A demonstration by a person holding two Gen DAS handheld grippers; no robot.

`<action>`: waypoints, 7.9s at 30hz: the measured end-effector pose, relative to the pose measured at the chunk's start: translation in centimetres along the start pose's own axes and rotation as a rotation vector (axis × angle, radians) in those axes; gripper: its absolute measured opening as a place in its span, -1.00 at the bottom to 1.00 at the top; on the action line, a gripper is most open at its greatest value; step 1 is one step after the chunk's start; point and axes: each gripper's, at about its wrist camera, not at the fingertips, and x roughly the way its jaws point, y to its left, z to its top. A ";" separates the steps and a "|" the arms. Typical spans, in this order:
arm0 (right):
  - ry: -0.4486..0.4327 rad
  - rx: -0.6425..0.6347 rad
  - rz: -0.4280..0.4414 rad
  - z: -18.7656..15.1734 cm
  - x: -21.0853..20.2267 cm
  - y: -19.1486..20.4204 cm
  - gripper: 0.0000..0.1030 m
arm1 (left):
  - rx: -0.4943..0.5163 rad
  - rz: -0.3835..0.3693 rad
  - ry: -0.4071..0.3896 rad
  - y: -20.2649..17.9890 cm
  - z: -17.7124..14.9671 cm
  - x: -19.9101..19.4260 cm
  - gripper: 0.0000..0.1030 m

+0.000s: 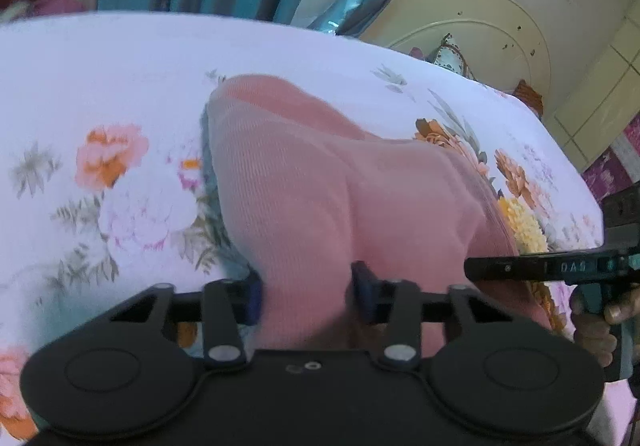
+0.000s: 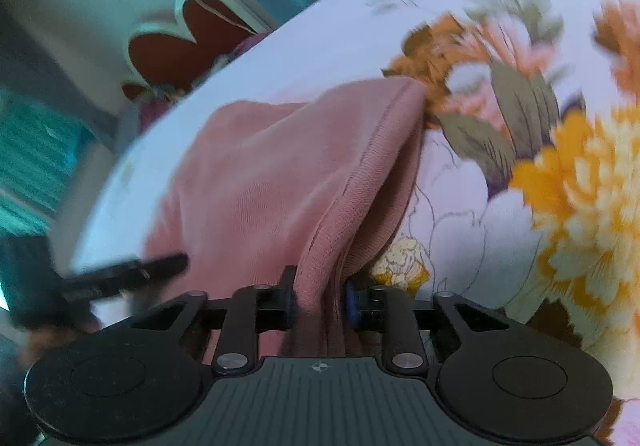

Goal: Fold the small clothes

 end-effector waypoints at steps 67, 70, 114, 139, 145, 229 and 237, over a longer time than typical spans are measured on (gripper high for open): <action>-0.173 -0.209 -0.191 -2.6 16.4 27.3 -0.54 | 0.075 -0.020 -0.226 22.8 -1.1 -17.0 -0.16; -0.099 -0.222 -0.262 -2.2 19.9 26.5 -0.57 | 0.067 -0.006 -0.148 23.0 -0.6 -13.1 -0.11; -0.104 -0.362 -0.379 -8.6 15.0 29.2 -0.57 | 0.237 0.094 -0.198 16.9 -7.8 -18.1 -0.19; -0.164 -0.228 -0.274 -16.9 5.4 30.2 -1.00 | 0.092 0.251 -0.190 12.3 -15.2 -25.0 0.02; -0.296 -0.226 -0.347 -19.9 1.1 31.4 1.00 | 0.131 0.381 -0.312 7.4 -17.1 -28.1 1.00; -0.430 -0.265 -0.383 -32.2 -14.3 37.2 1.00 | 0.120 0.349 -0.454 -4.0 -25.9 -39.5 0.99; -0.429 -0.269 -0.383 -32.1 -14.1 37.4 1.00 | 0.122 0.351 -0.456 -3.9 -25.8 -39.6 0.99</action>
